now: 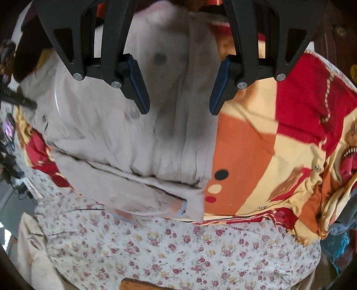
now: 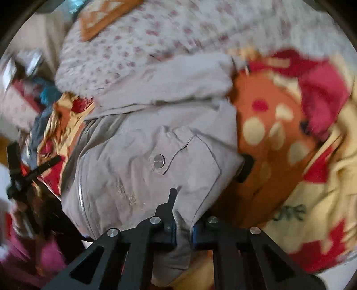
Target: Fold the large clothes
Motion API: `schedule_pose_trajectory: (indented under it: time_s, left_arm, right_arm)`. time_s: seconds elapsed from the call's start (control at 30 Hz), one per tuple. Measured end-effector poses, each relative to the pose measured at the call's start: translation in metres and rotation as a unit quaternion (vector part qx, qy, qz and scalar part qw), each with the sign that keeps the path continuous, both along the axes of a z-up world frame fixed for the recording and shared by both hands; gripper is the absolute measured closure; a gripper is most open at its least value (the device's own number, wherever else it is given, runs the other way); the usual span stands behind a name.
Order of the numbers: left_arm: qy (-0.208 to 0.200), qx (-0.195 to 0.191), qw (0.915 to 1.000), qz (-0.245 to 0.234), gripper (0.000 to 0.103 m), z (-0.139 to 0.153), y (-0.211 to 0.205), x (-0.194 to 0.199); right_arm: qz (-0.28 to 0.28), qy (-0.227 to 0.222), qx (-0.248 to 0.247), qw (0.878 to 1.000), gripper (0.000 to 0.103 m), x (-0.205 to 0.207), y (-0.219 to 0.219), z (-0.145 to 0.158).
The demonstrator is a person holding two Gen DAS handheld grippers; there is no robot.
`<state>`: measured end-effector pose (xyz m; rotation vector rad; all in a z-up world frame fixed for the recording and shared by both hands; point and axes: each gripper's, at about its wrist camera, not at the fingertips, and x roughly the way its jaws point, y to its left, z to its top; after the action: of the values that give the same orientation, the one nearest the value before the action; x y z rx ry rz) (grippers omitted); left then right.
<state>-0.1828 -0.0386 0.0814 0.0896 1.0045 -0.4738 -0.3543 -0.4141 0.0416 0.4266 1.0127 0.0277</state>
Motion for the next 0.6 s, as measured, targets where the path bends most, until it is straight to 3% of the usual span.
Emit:
schedule_pose_trajectory:
  time_s: [0.13,0.23,0.27,0.37,0.47,0.6]
  left_arm:
    - [0.03,-0.011,0.9994,-0.015,0.047,-0.012,0.019,-0.022]
    - [0.051,-0.03,0.9982,-0.015,0.047,-0.021,0.035,-0.035]
    - [0.057,-0.04,0.9975,-0.015,0.047,-0.023,0.04,-0.038]
    - [0.081,-0.075,0.9936,-0.019,0.035,-0.032,0.052,-0.046]
    - [0.109,-0.092,0.9895,-0.023,0.035,-0.044,0.058,-0.05]
    - [0.142,-0.102,0.9842,-0.026,0.035,-0.061,0.057,-0.049]
  right_arm:
    - [-0.004,-0.01,-0.021,1.0,0.097,-0.022,-0.003,0.009]
    - [-0.002,-0.026,0.024,0.999,0.096,-0.033,-0.008,0.006]
    - [0.005,-0.042,0.051,0.998,0.089,-0.038,-0.008,0.008]
    - [0.029,-0.072,0.1,0.992,0.028,-0.053,-0.003,0.013]
    - [0.065,-0.102,0.082,0.989,0.026,-0.06,0.011,0.022]
    - [0.083,-0.1,0.063,0.99,0.026,-0.05,0.02,0.013]
